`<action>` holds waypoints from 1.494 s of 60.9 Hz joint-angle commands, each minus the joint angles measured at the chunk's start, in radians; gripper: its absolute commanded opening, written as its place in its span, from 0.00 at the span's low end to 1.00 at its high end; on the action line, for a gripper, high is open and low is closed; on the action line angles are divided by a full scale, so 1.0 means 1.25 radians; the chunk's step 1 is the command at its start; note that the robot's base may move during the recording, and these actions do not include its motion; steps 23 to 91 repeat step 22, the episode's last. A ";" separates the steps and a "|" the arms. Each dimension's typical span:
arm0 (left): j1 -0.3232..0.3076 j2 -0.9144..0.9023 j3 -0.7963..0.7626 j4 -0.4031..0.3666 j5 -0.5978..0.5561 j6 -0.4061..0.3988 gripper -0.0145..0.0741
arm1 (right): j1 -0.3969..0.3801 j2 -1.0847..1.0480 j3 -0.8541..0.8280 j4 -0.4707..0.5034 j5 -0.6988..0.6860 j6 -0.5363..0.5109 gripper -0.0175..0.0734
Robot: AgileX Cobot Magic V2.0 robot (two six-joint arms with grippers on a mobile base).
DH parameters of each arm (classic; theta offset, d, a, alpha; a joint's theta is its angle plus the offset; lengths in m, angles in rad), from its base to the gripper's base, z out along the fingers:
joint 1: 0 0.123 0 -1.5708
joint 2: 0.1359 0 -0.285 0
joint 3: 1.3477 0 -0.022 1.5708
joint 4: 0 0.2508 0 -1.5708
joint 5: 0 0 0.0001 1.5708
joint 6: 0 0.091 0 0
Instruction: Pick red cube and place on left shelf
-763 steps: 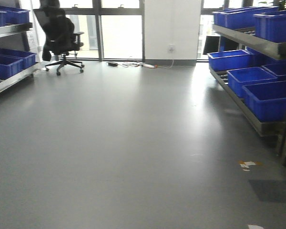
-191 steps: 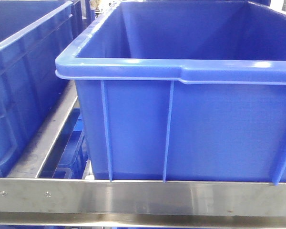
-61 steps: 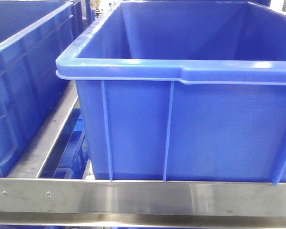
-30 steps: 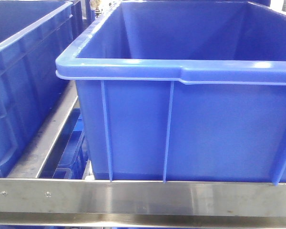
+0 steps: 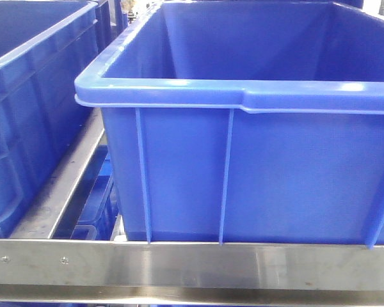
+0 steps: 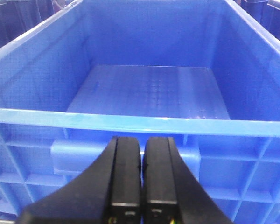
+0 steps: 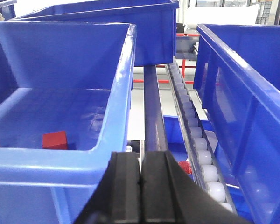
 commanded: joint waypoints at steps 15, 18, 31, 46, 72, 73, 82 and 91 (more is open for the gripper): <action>0.002 -0.013 0.018 -0.005 -0.069 -0.001 0.28 | -0.005 -0.018 -0.013 0.000 -0.067 -0.011 0.25; 0.002 -0.013 0.018 -0.005 -0.069 -0.001 0.28 | -0.005 -0.018 -0.013 0.000 -0.067 -0.011 0.25; 0.002 -0.013 0.018 -0.005 -0.069 -0.001 0.28 | -0.005 -0.018 -0.013 0.000 -0.067 -0.011 0.25; 0.002 -0.013 0.018 -0.005 -0.069 -0.001 0.28 | -0.005 -0.018 -0.013 0.000 -0.067 -0.011 0.25; 0.002 -0.013 0.018 -0.005 -0.069 -0.001 0.28 | -0.005 -0.018 -0.013 0.000 -0.067 -0.011 0.25; 0.002 -0.013 0.018 -0.005 -0.069 -0.001 0.28 | -0.005 -0.018 -0.013 0.000 -0.067 -0.011 0.25; 0.002 -0.013 0.018 -0.005 -0.069 -0.001 0.28 | -0.005 -0.018 -0.013 0.000 -0.067 -0.011 0.25; 0.002 -0.013 0.018 -0.005 -0.069 -0.001 0.28 | -0.005 -0.018 -0.013 0.000 -0.067 -0.011 0.25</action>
